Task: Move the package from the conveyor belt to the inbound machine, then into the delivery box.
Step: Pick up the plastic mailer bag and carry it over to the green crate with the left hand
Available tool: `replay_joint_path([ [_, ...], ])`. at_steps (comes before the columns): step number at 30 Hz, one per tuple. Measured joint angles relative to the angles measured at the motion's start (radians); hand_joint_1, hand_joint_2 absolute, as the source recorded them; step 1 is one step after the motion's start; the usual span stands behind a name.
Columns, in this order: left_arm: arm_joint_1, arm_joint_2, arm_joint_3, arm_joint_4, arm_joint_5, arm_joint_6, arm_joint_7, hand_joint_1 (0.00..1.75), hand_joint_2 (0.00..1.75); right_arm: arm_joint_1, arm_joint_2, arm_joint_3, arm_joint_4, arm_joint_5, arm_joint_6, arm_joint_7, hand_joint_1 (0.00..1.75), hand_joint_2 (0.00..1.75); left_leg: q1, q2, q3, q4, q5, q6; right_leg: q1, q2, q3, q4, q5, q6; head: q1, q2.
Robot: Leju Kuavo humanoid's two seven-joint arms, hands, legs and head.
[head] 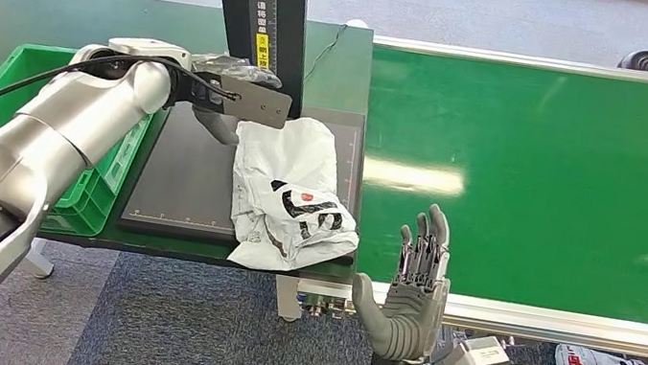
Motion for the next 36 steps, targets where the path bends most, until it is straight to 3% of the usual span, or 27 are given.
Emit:
replay_joint_path([
  [7, 0.027, -0.031, -0.024, 0.030, 0.022, -0.017, 0.000, 0.00, 1.75, -0.019, -0.001, 0.025, 0.010, 0.009, -0.001, 0.000, 0.00, 1.75, 0.000, 0.000, -0.001, 0.000, 0.000, 0.000, 0.000, 0.000, 0.000, 0.000, 0.000, 0.000, 0.000, 0.000],
  [17, 0.117, -0.036, -0.037, 0.047, 0.051, 0.104, -0.034, 0.00, 1.75, -0.030, -0.010, 0.049, 0.043, 0.021, 0.003, 0.000, 0.00, 1.75, 0.000, 0.000, -0.001, 0.000, 0.000, 0.000, 0.000, 0.000, 0.000, 0.000, 0.000, 0.000, 0.000, 0.000],
  [22, 0.176, -0.031, -0.029, 0.052, 0.077, 0.209, -0.046, 0.00, 1.75, -0.030, -0.014, 0.055, 0.056, 0.032, 0.016, 0.000, 0.00, 1.75, 0.000, 0.000, -0.001, 0.000, 0.000, 0.000, 0.000, 0.000, 0.000, 0.000, 0.000, 0.000, 0.000, 0.000],
  [29, 0.284, -0.023, 0.011, 0.053, 0.112, 0.444, -0.090, 0.00, 1.75, -0.031, -0.016, 0.065, 0.070, 0.046, 0.020, 0.000, 0.00, 1.75, 0.000, 0.000, -0.001, 0.000, 0.000, 0.000, 0.000, 0.000, 0.000, 0.000, 0.000, 0.000, 0.000, 0.000],
  [36, 0.364, -0.014, 0.060, 0.054, 0.132, 0.526, -0.088, 0.00, 1.75, -0.047, -0.016, 0.068, 0.086, 0.046, 0.062, 0.000, 0.00, 1.75, 0.000, 0.000, -0.001, 0.000, 0.000, 0.000, 0.000, 0.000, 0.000, 0.000, 0.000, 0.000, 0.000, 0.000],
])
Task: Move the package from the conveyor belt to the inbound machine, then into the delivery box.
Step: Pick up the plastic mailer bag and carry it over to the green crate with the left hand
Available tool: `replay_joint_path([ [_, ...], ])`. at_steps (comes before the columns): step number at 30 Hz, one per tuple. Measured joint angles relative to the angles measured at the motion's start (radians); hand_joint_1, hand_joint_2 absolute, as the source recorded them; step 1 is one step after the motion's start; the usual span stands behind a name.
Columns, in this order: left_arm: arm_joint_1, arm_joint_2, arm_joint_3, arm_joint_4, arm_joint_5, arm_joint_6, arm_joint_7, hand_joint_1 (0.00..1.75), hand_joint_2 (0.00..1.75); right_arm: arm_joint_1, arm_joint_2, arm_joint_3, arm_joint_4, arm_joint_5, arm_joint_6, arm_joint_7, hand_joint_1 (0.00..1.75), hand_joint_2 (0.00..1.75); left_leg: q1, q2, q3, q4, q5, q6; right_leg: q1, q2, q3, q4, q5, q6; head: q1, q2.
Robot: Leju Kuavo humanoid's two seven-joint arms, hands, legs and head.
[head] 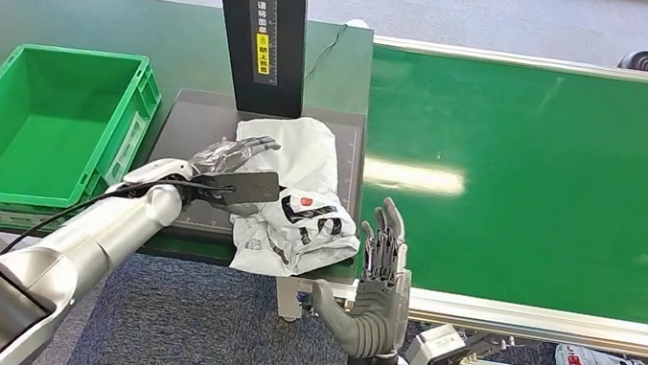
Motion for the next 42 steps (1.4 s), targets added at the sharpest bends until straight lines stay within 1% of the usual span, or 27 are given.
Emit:
replay_joint_path([
  [5, 0.067, 0.005, 0.035, 0.005, 0.017, 0.054, 0.001, 0.00, 1.75, -0.011, 0.000, 0.001, 0.020, 0.016, 0.021, 0.000, 0.00, 1.75, 0.000, 0.000, 0.000, 0.000, 0.000, 0.000, 0.000, 0.000, 0.000, 0.000, 0.000, 0.000, 0.000, 0.000],
  [9, 0.107, 0.001, 0.061, 0.005, 0.028, 0.070, 0.000, 0.00, 1.75, -0.018, 0.006, 0.000, 0.032, 0.034, 0.026, 0.000, 0.00, 1.75, 0.000, 0.000, 0.000, 0.000, 0.000, 0.000, 0.000, 0.000, 0.000, 0.000, 0.000, 0.000, 0.000, 0.000],
  [14, 0.129, -0.001, 0.085, 0.005, 0.032, 0.075, -0.002, 0.00, 1.75, -0.021, 0.012, -0.003, 0.045, 0.048, 0.029, 0.000, 0.00, 1.75, 0.000, 0.000, 0.000, 0.000, 0.000, 0.000, 0.000, 0.000, 0.000, 0.000, 0.000, 0.000, 0.000, 0.000],
  [23, 0.142, 0.002, 0.104, 0.006, 0.024, 0.075, -0.004, 0.00, 1.75, -0.021, 0.010, -0.004, 0.063, 0.045, 0.029, 0.000, 0.00, 1.75, 0.000, 0.000, 0.000, 0.000, 0.000, 0.000, 0.000, 0.000, 0.000, 0.000, 0.000, 0.000, 0.000, 0.000],
  [24, 0.143, 0.003, 0.105, 0.006, 0.022, 0.075, -0.004, 0.05, 1.75, -0.020, 0.009, -0.004, 0.063, 0.043, 0.029, 0.000, 0.00, 1.75, 0.000, 0.000, 0.000, 0.000, 0.000, 0.000, 0.000, 0.000, 0.000, 0.000, 0.000, 0.000, 0.000, 0.000],
  [25, 0.144, 0.005, 0.106, 0.006, 0.021, 0.075, -0.005, 0.41, 1.75, -0.020, 0.008, -0.004, 0.063, 0.041, 0.029, 0.000, 0.00, 1.75, 0.000, 0.000, 0.000, 0.000, 0.000, 0.000, 0.000, 0.000, 0.000, 0.000, 0.000, 0.000, 0.000, 0.000],
  [28, 0.147, 0.008, 0.108, 0.006, 0.020, 0.074, -0.006, 1.62, 1.75, -0.019, 0.006, -0.003, 0.064, 0.038, 0.030, 0.000, 0.00, 1.75, 0.000, 0.000, 0.000, 0.000, 0.000, 0.000, 0.000, 0.000, 0.001, 0.000, 0.000, 0.000, 0.000, 0.000],
  [29, 0.148, 0.010, 0.109, 0.006, 0.019, 0.074, -0.006, 1.70, 1.75, -0.019, 0.005, -0.003, 0.064, 0.037, 0.030, 0.000, 0.00, 1.75, 0.000, 0.000, 0.000, 0.000, 0.000, 0.000, 0.000, 0.000, 0.001, 0.000, 0.000, 0.000, 0.000, 0.000],
  [31, 0.149, 0.014, 0.110, 0.006, 0.015, 0.073, -0.006, 1.75, 1.75, -0.019, 0.004, -0.003, 0.064, 0.035, 0.029, 0.000, 0.00, 1.75, 0.000, 0.000, 0.000, 0.000, 0.000, 0.000, 0.000, 0.000, 0.001, 0.000, 0.000, 0.000, 0.000, 0.000],
  [42, 0.136, 0.019, 0.126, 0.006, 0.002, 0.045, -0.006, 1.75, 1.75, -0.020, 0.003, -0.005, 0.064, 0.035, 0.014, 0.000, 0.00, 1.75, 0.000, 0.000, 0.002, 0.000, 0.000, 0.000, 0.000, 0.000, 0.001, 0.000, 0.000, 0.000, 0.000, 0.000],
])
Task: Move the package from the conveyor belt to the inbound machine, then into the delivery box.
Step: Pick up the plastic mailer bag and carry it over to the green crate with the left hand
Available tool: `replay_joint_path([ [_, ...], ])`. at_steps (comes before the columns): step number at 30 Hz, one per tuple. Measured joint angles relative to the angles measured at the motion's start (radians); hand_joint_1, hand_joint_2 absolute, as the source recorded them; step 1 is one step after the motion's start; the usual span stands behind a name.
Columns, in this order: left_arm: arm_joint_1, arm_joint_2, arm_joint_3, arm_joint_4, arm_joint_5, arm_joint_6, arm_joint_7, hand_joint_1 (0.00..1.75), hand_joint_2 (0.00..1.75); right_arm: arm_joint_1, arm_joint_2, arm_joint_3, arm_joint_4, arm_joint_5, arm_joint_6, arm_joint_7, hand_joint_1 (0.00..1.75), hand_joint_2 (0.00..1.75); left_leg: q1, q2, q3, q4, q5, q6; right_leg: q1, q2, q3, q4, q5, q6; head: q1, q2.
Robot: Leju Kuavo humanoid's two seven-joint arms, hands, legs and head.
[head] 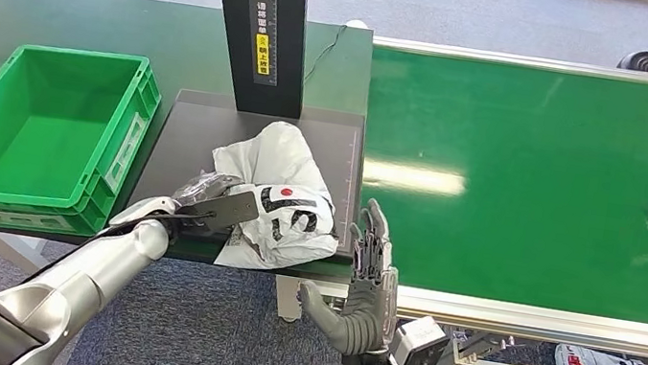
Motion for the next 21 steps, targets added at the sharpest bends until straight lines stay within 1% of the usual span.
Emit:
replay_joint_path([
  [11, -0.001, -0.001, 0.005, 0.000, -0.005, 0.005, 0.000, 1.75, 1.75, 0.005, -0.002, 0.000, 0.000, -0.010, -0.022, 0.000, 0.00, 1.75, 0.000, 0.000, 0.000, 0.000, 0.000, 0.000, 0.000, 0.000, 0.000, 0.000, 0.000, 0.000, 0.000, 0.000],
  [15, 0.000, -0.001, 0.007, 0.000, -0.003, 0.029, 0.000, 1.75, 1.75, 0.005, -0.002, 0.000, 0.000, -0.010, -0.020, 0.000, 0.00, 1.75, 0.000, 0.000, 0.000, 0.000, 0.000, 0.000, 0.000, 0.000, 0.000, 0.000, 0.000, 0.000, 0.000, 0.000],
  [17, 0.003, -0.001, 0.018, 0.000, 0.012, 0.073, -0.007, 1.75, 1.75, 0.005, -0.002, -0.001, 0.000, -0.008, -0.022, 0.000, 0.00, 1.75, 0.000, 0.000, 0.000, 0.000, 0.000, 0.000, 0.000, 0.000, 0.000, 0.000, 0.000, 0.000, 0.000, 0.000],
  [18, 0.005, -0.001, 0.029, -0.001, 0.031, 0.113, -0.019, 1.75, 1.75, 0.006, -0.002, -0.001, 0.000, -0.006, -0.025, 0.000, 0.00, 1.75, 0.000, 0.001, 0.000, 0.000, 0.000, 0.000, 0.000, 0.000, -0.001, 0.000, 0.000, 0.000, 0.000, 0.000],
  [19, 0.008, -0.001, 0.047, -0.003, 0.060, 0.164, -0.042, 1.75, 1.75, 0.006, -0.002, -0.002, -0.001, -0.005, -0.030, 0.000, 0.00, 1.75, 0.000, 0.001, 0.000, 0.000, 0.000, 0.000, 0.000, 0.000, -0.001, 0.000, 0.000, 0.000, 0.000, 0.000],
  [21, 0.008, -0.004, 0.105, -0.017, 0.149, 0.270, -0.116, 1.75, 1.75, 0.008, -0.002, -0.003, -0.001, -0.007, -0.037, 0.000, 0.00, 1.75, 0.000, 0.001, -0.001, 0.000, 0.000, 0.000, 0.000, 0.001, -0.002, 0.000, 0.000, 0.000, 0.000, 0.000],
])
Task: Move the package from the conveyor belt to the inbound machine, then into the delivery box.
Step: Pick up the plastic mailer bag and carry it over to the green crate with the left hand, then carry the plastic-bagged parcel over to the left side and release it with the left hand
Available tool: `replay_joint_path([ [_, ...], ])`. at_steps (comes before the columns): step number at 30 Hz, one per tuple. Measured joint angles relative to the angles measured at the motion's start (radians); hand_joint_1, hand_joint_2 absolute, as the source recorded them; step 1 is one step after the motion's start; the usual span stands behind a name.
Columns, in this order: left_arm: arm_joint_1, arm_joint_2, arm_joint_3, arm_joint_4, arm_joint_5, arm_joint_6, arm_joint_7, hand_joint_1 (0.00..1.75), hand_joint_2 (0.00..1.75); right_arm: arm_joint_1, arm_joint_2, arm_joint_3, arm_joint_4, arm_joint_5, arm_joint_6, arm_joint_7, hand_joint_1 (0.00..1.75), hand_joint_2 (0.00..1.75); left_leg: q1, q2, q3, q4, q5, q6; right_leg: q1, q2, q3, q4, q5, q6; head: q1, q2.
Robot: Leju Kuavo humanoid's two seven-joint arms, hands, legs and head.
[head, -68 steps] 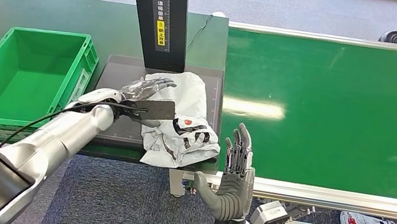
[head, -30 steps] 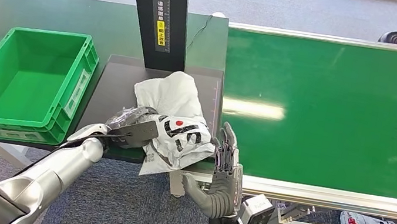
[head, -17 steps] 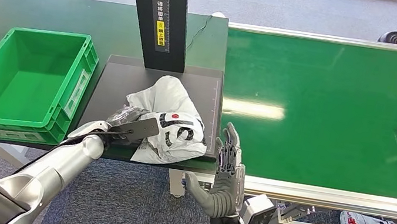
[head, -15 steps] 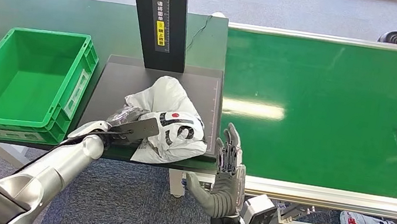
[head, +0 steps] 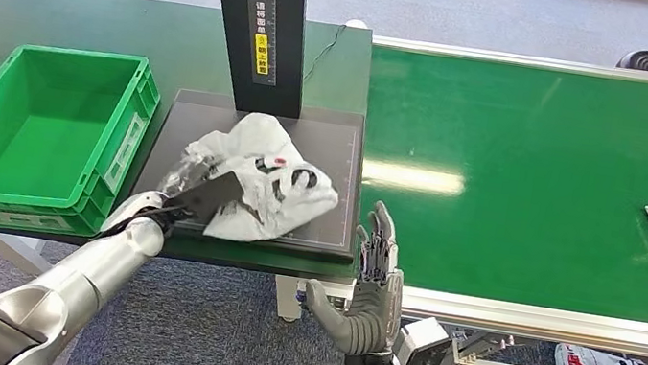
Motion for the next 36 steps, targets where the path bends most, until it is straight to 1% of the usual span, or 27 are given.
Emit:
replay_joint_path([
  [2, -0.003, -0.002, 0.052, -0.015, 0.072, 0.052, -0.058, 1.75, 1.75, 0.001, 0.000, -0.001, 0.000, -0.004, -0.002, 0.000, 0.00, 1.75, 0.000, 0.000, 0.000, 0.000, 0.000, 0.000, 0.000, 0.000, 0.000, 0.000, 0.000, 0.000, 0.000, 0.000],
  [5, -0.004, -0.002, 0.070, -0.023, 0.096, 0.060, -0.075, 1.75, 1.75, 0.001, 0.000, -0.001, 0.000, -0.006, -0.002, 0.000, 0.00, 1.75, 0.000, 0.000, 0.000, 0.000, 0.000, 0.000, 0.000, 0.000, 0.000, 0.000, 0.000, 0.000, 0.000, 0.000],
  [6, -0.008, -0.003, 0.105, -0.040, 0.120, 0.052, -0.086, 1.75, 1.75, -0.001, 0.000, -0.001, 0.001, -0.010, -0.002, 0.000, 0.00, 1.75, 0.000, 0.000, -0.001, 0.000, 0.000, 0.000, 0.000, 0.000, 0.000, 0.000, 0.000, 0.000, 0.000, 0.000],
  [9, -0.034, -0.001, 0.252, -0.122, 0.197, -0.013, -0.120, 1.75, 1.75, -0.011, 0.000, 0.001, 0.001, -0.029, -0.017, 0.000, 0.00, 1.75, 0.000, 0.000, -0.001, 0.000, 0.000, 0.000, 0.000, 0.000, 0.000, 0.000, 0.000, 0.000, 0.000, 0.000],
  [10, -0.043, 0.001, 0.270, -0.136, 0.199, -0.028, -0.120, 1.75, 1.75, -0.013, 0.000, 0.001, 0.001, -0.031, -0.024, 0.000, 0.00, 1.75, 0.000, 0.000, -0.001, 0.000, 0.000, 0.000, 0.000, 0.000, 0.000, 0.000, 0.000, 0.000, 0.000, 0.000],
  [15, -0.081, 0.006, 0.283, -0.159, 0.199, -0.029, -0.108, 1.75, 1.75, -0.007, -0.003, 0.001, -0.007, -0.032, -0.040, 0.000, 0.00, 1.75, 0.000, 0.000, -0.002, 0.000, 0.000, 0.000, 0.000, 0.000, -0.001, 0.000, 0.000, 0.000, 0.000, 0.000],
  [20, -0.103, 0.016, 0.292, -0.196, 0.202, -0.034, -0.098, 1.75, 1.75, -0.003, -0.006, 0.001, -0.010, -0.032, -0.041, 0.000, 0.00, 1.75, 0.000, 0.000, -0.002, 0.000, 0.000, 0.000, 0.000, 0.000, -0.001, 0.000, 0.000, 0.000, 0.000, 0.000],
  [26, -0.113, 0.029, 0.292, -0.297, 0.242, -0.072, -0.090, 1.75, 1.75, 0.007, -0.009, -0.001, -0.014, -0.030, -0.054, 0.000, 0.00, 1.75, 0.000, 0.000, -0.002, 0.000, 0.000, 0.000, 0.000, 0.000, -0.001, 0.000, 0.000, 0.000, 0.000, 0.000],
  [28, -0.098, 0.033, 0.295, -0.346, 0.289, -0.080, -0.109, 1.75, 1.75, 0.012, -0.009, -0.002, -0.022, -0.030, -0.063, 0.000, 0.00, 1.75, 0.000, 0.000, -0.002, 0.000, 0.000, 0.000, 0.000, 0.000, -0.001, 0.000, 0.000, 0.000, 0.000, 0.000],
  [30, -0.066, 0.037, 0.305, -0.401, 0.358, -0.088, -0.137, 1.75, 1.75, 0.020, -0.009, -0.005, -0.033, -0.032, -0.072, 0.000, 0.00, 1.75, 0.000, 0.000, -0.002, 0.000, 0.000, 0.000, 0.000, 0.000, -0.001, 0.000, 0.000, 0.000, 0.000, 0.000],
  [33, 0.006, 0.044, 0.327, -0.474, 0.430, -0.082, -0.157, 1.75, 1.75, 0.033, -0.009, -0.011, -0.048, -0.031, -0.075, 0.000, 0.00, 1.75, 0.000, 0.000, -0.002, 0.000, -0.001, 0.000, 0.000, 0.000, -0.001, 0.000, 0.000, 0.000, 0.000, 0.000],
  [36, 0.078, 0.050, 0.346, -0.528, 0.454, -0.070, -0.159, 1.75, 1.75, 0.042, -0.012, -0.014, -0.055, -0.028, -0.075, 0.000, 0.00, 1.75, 0.000, 0.001, -0.002, 0.000, -0.001, -0.001, 0.000, 0.001, -0.002, 0.000, -0.001, 0.000, 0.000, 0.000],
])
